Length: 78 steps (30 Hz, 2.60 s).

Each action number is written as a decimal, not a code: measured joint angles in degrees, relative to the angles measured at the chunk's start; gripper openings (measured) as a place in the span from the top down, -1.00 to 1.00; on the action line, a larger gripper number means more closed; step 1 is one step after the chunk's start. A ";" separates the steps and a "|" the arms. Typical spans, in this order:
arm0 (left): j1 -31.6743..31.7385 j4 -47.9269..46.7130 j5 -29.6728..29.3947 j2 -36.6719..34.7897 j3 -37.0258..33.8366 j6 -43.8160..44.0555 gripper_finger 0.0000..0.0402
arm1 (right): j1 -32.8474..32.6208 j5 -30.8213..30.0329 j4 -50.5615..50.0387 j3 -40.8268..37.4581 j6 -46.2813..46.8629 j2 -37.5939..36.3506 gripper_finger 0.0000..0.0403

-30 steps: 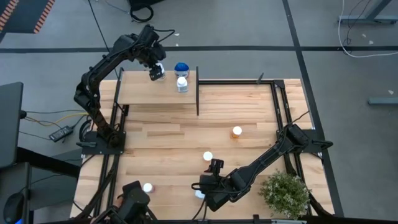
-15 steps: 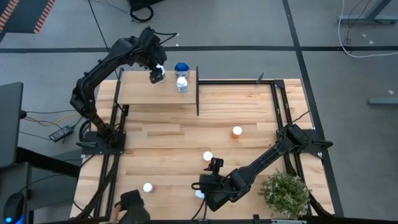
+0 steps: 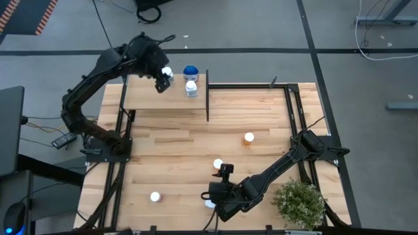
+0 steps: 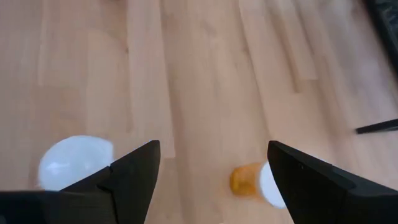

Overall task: Pick and place medicine bottles onto shelf by color
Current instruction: Put the pink pill bottle on the shelf

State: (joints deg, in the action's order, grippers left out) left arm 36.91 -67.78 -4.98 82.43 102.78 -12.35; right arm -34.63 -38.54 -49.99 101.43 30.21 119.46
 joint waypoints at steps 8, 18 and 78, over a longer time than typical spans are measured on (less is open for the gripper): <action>-13.56 0.36 3.18 -5.31 -0.02 6.99 -0.15 | -0.02 -1.08 0.01 0.00 1.37 0.00 -0.52; -33.05 -1.40 -3.66 -6.26 -4.11 16.55 -0.02 | -0.12 -1.97 0.60 0.00 4.16 0.00 -0.52; -86.32 21.56 -2.27 2.69 -44.17 65.67 -0.57 | -5.20 -9.43 2.61 0.00 10.41 0.00 -0.52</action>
State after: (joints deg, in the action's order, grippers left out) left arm -49.41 -46.21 -7.25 85.13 58.61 53.32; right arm -39.83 -47.97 -47.37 101.43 40.62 119.46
